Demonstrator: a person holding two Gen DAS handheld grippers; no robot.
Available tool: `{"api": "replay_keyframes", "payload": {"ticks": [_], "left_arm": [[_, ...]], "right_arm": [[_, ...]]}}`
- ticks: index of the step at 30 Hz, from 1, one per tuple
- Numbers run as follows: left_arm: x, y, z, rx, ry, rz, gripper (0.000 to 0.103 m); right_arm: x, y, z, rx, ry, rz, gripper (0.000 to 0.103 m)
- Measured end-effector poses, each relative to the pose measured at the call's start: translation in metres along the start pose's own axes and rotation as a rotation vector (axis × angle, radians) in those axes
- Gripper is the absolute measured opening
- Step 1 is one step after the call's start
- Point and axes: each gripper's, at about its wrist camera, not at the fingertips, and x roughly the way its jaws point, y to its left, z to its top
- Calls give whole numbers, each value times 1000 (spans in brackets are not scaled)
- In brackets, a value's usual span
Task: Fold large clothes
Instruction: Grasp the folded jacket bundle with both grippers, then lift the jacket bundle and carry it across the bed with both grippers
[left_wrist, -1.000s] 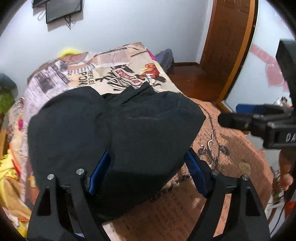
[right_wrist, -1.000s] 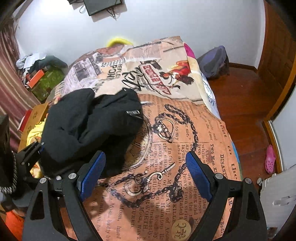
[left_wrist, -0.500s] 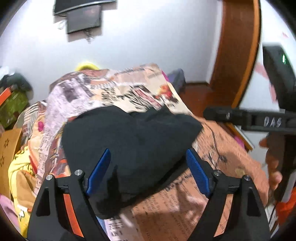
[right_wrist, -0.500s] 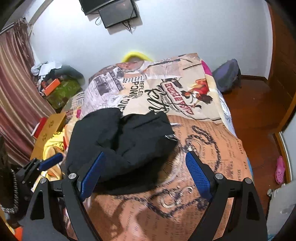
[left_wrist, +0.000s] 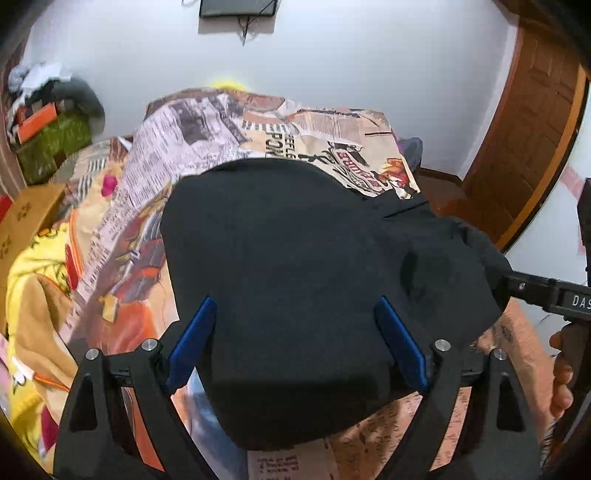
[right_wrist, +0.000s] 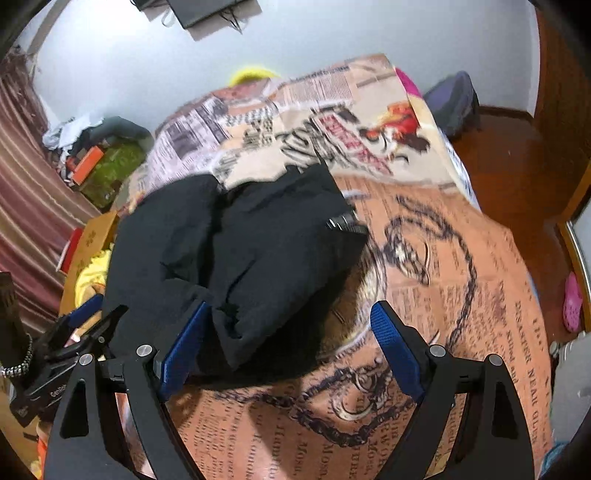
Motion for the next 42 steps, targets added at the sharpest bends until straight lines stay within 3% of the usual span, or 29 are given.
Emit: {"api": "replay_keyframes", "payload": {"ticks": [3, 8, 12, 17, 24, 29, 36, 39, 40, 42], "left_arm": [[0, -6, -3, 37, -6, 20, 90], [-2, 1, 2, 14, 29, -11, 90], [-9, 17, 10, -38, 27, -35, 89], [-1, 48, 12, -148, 60, -32, 90], [35, 91, -3, -410, 202, -267, 103], [65, 108, -15, -578, 281, -433, 103], [81, 109, -11, -618, 297, -447, 103], [83, 112, -10, -631, 319, -459, 103], [83, 111, -9, -622, 320, -456, 103], [79, 108, -7, -598, 310, -447, 102]], "right_arm": [[5, -3, -8, -12, 25, -7, 86], [-5, -8, -5, -4, 42, 39, 86], [-17, -14, 3, 31, 12, 115, 86], [-10, -16, 11, 36, 13, 124, 86], [25, -28, 15, 94, 105, 202, 86], [45, -37, 18, 159, 164, 275, 87], [49, -24, 22, 115, 177, 285, 85], [52, -22, 24, 122, 187, 305, 71], [54, -21, 24, 131, 197, 313, 60], [55, -19, 25, 139, 200, 282, 53]]}}
